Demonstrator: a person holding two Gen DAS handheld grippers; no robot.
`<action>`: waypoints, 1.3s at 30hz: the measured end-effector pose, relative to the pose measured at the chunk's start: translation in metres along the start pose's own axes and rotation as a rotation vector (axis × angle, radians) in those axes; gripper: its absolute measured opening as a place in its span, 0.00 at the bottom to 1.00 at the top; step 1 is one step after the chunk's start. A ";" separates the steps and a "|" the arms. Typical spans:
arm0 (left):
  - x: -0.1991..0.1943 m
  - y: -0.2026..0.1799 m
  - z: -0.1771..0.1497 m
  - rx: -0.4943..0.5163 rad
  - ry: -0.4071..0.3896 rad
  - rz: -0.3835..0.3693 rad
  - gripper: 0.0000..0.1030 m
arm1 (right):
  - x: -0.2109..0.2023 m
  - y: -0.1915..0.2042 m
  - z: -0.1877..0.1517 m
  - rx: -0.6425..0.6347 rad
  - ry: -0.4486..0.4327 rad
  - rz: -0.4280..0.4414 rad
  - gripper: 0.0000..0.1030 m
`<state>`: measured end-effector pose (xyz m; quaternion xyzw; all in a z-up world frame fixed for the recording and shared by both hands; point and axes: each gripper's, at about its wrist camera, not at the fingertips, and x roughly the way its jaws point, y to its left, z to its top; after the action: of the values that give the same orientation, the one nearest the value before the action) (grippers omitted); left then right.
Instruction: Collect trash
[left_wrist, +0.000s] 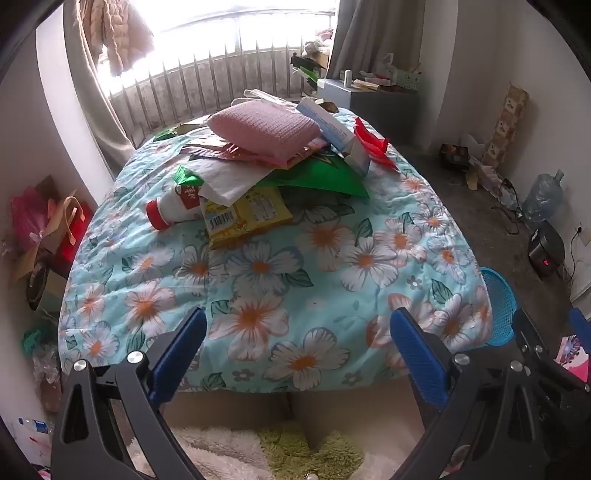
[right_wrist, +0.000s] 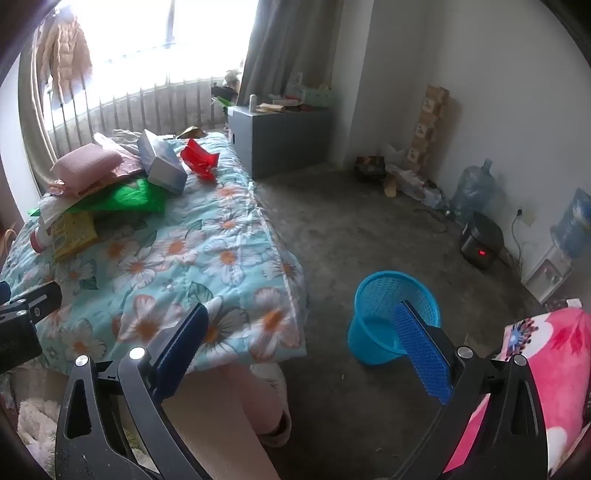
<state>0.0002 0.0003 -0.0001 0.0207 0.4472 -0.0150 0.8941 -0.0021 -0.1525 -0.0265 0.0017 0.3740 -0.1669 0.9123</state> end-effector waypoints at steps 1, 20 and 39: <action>0.000 0.000 0.000 0.001 -0.001 0.001 0.95 | 0.001 0.001 0.000 -0.001 0.000 -0.001 0.94; 0.002 0.008 0.008 -0.041 -0.017 0.029 0.95 | 0.003 -0.007 0.005 0.004 -0.007 -0.041 0.94; 0.007 0.012 0.010 -0.055 -0.006 0.039 0.95 | 0.003 -0.006 0.006 0.004 -0.005 -0.043 0.94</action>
<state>0.0130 0.0121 0.0004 0.0051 0.4442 0.0148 0.8958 0.0020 -0.1595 -0.0240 -0.0051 0.3716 -0.1869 0.9094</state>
